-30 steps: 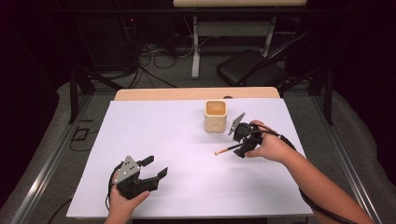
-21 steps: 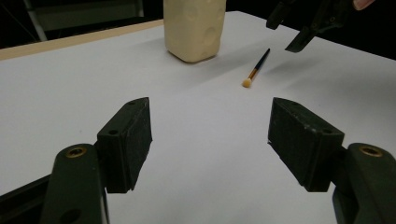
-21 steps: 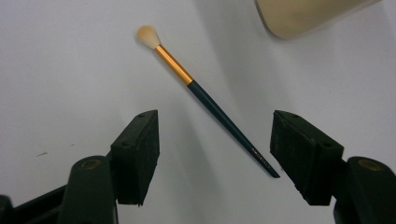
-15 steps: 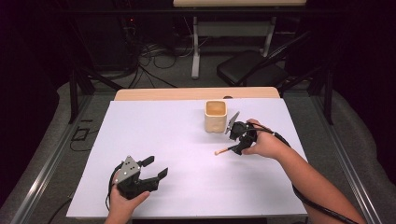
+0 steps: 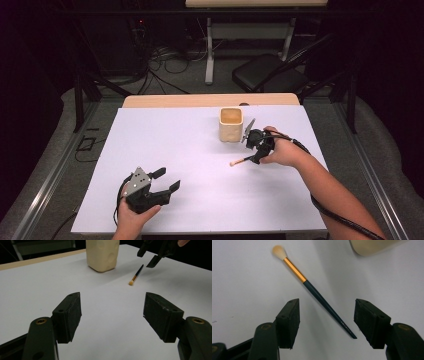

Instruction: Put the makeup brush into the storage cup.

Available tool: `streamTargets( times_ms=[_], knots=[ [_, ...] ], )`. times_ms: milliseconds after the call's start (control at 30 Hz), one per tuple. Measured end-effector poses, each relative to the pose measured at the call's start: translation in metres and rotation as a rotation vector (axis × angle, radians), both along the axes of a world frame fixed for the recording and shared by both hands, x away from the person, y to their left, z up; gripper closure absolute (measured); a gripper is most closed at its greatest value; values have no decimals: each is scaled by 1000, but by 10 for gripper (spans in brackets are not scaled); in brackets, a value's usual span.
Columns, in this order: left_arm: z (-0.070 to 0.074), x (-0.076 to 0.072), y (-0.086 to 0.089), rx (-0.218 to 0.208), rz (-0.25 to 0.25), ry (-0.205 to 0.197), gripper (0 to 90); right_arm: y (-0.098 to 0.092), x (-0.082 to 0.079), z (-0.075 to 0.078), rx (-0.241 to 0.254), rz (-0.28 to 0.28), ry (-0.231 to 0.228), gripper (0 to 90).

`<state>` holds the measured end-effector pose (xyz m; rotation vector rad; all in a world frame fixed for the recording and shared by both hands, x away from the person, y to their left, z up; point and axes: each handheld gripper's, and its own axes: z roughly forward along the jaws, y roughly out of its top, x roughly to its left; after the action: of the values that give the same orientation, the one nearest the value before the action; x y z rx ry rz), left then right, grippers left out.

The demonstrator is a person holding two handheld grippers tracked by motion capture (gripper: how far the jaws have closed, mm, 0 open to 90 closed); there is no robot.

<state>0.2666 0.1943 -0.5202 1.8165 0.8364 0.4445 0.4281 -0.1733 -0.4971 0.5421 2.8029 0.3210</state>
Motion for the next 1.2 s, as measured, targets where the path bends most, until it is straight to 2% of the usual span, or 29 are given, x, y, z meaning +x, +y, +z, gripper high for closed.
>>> streamTargets(
  times_ms=[400,500,633,933,1200],
  knots=[
    [0,1,1,-1,0,4,306,2,7,0,-21,18,14,399],
    [-1,1,0,2,3,5,306,4,9,-2,-11,16,17,403],
    [-1,1,0,4,2,5,306,8,10,-3,-27,25,27,410],
    [-1,1,0,4,2,7,306,18,11,-5,-29,40,39,422],
    [-1,1,0,3,2,7,306,30,12,-6,-43,73,44,427]
  ],
)
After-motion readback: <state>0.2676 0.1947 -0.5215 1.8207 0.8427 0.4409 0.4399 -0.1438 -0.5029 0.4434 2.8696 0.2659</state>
